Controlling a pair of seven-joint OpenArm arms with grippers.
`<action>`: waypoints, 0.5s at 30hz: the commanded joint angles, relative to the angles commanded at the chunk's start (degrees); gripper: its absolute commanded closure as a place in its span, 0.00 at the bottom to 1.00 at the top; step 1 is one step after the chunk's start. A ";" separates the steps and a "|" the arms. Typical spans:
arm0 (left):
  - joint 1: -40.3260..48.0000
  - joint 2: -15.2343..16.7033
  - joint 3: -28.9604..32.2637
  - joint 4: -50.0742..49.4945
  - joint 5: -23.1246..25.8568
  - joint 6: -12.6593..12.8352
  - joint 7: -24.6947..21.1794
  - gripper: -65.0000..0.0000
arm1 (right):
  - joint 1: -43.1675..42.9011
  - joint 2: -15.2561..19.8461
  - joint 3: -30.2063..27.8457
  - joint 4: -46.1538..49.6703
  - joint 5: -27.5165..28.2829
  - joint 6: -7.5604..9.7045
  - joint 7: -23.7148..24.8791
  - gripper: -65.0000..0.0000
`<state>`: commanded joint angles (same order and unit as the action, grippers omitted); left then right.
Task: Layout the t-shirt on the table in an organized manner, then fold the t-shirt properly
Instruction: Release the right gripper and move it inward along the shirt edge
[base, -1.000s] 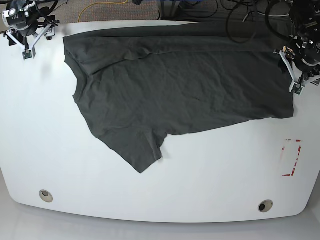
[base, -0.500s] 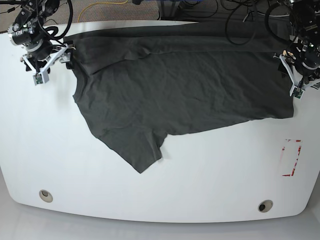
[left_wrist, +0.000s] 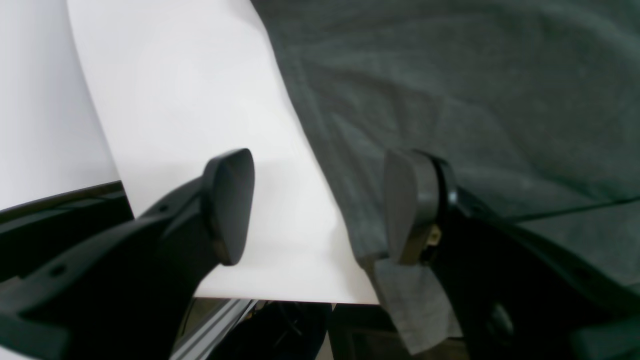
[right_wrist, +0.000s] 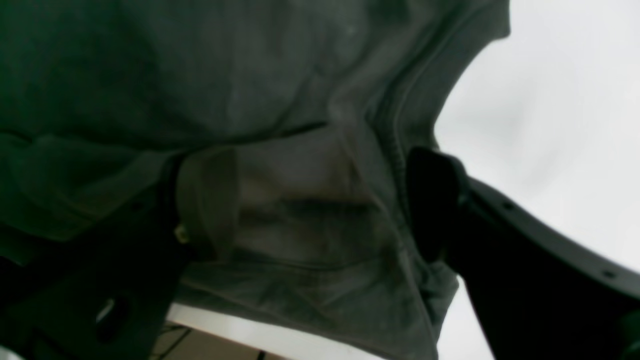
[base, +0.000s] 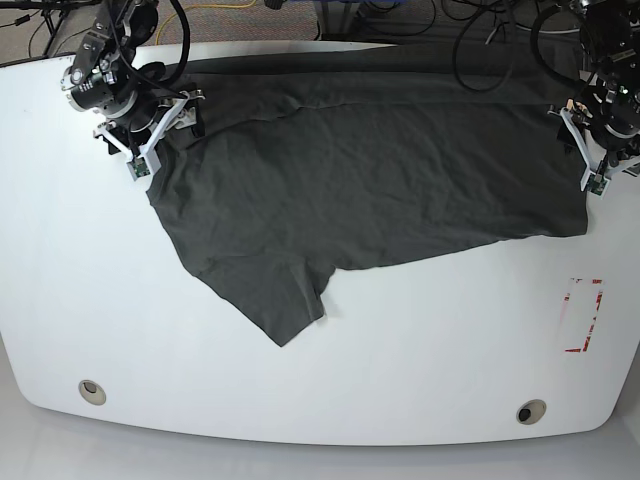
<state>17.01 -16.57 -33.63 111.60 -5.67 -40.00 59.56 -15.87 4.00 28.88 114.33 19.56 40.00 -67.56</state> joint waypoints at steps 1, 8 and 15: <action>0.00 0.09 0.00 0.00 0.00 0.00 0.00 0.42 | 0.09 0.00 -0.35 -0.09 -0.44 0.00 0.09 0.33; 0.09 0.09 0.00 0.00 0.00 0.00 0.00 0.42 | 0.00 0.00 -1.93 -1.14 -1.32 0.00 1.05 0.43; -0.09 0.18 0.09 0.00 0.00 0.00 0.00 0.42 | -0.09 -0.70 -1.93 -1.14 -1.32 0.00 1.05 0.60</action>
<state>16.92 -16.40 -33.54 111.60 -5.67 -40.00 59.56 -15.96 3.30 26.95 113.19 18.24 40.00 -66.51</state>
